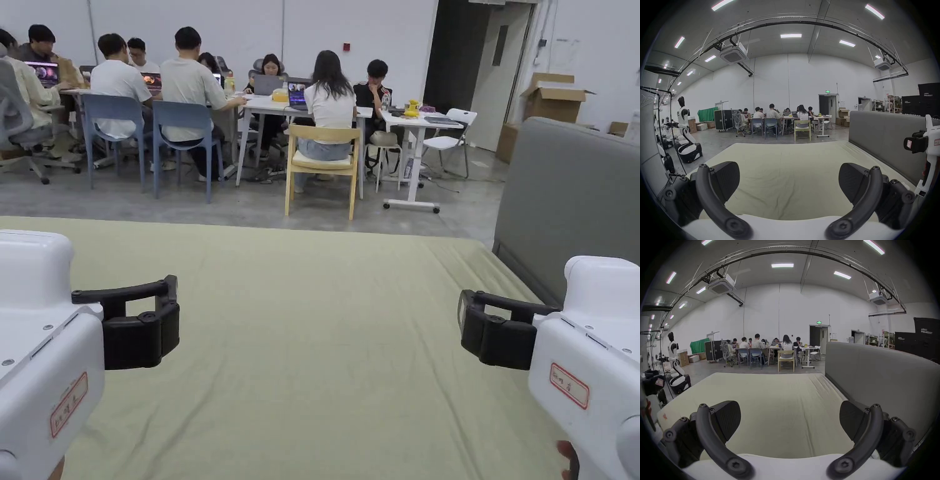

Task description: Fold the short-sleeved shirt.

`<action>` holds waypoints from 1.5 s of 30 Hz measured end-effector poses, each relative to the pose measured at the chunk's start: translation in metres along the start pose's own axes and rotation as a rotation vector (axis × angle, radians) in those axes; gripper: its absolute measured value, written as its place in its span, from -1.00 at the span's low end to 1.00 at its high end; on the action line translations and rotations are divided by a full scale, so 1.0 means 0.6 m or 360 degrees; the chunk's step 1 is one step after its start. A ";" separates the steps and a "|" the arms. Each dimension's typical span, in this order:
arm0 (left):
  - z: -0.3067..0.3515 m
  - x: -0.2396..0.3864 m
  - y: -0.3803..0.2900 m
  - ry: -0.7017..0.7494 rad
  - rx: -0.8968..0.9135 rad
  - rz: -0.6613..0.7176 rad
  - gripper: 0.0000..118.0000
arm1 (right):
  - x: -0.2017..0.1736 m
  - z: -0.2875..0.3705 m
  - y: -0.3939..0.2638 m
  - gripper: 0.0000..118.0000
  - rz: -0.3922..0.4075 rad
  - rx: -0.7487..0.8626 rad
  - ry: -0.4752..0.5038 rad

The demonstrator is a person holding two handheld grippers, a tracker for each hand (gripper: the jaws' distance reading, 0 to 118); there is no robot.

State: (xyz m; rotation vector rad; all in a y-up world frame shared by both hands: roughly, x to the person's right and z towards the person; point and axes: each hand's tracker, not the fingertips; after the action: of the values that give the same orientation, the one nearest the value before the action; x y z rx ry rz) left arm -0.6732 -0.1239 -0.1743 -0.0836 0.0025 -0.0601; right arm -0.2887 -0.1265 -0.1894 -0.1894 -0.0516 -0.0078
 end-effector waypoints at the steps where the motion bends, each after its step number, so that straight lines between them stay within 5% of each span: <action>1: 0.000 -0.001 0.000 -0.0004 -0.0002 0.0000 1.00 | 0.004 0.000 0.002 1.00 -0.0034 -0.0025 0.0060; 5: 0.002 0.002 0.002 -0.0010 -0.0020 -0.0027 1.00 | 0.012 0.003 0.003 1.00 -0.0018 0.0028 0.0202; 19: 0.014 0.015 0.011 -0.0061 0.0019 -0.0043 1.00 | 0.019 0.000 0.008 1.00 -0.0060 0.0090 0.0218; 24: 0.018 0.016 0.016 -0.0088 0.0032 -0.0019 1.00 | 0.028 0.001 0.008 1.00 -0.0222 0.0096 0.0354; 30: 0.020 0.014 0.020 -0.0062 0.0044 -0.0024 1.00 | 0.004 0.000 0.006 1.00 0.0022 0.0134 0.0161; 38: 0.021 0.012 0.019 -0.0068 0.0041 0.0005 1.00 | 0.002 0.003 -0.002 1.00 -0.0020 0.0135 0.0294; 45: 0.019 0.013 0.019 -0.0068 0.0037 0.0009 1.00 | -0.016 0.013 0.000 1.00 0.0128 0.0172 0.0106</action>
State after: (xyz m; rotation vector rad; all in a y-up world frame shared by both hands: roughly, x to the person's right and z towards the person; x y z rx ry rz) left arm -0.6650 -0.1119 -0.1639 -0.0616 -0.0404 -0.0526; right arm -0.2988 -0.1251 -0.1823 -0.0828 0.0221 0.0686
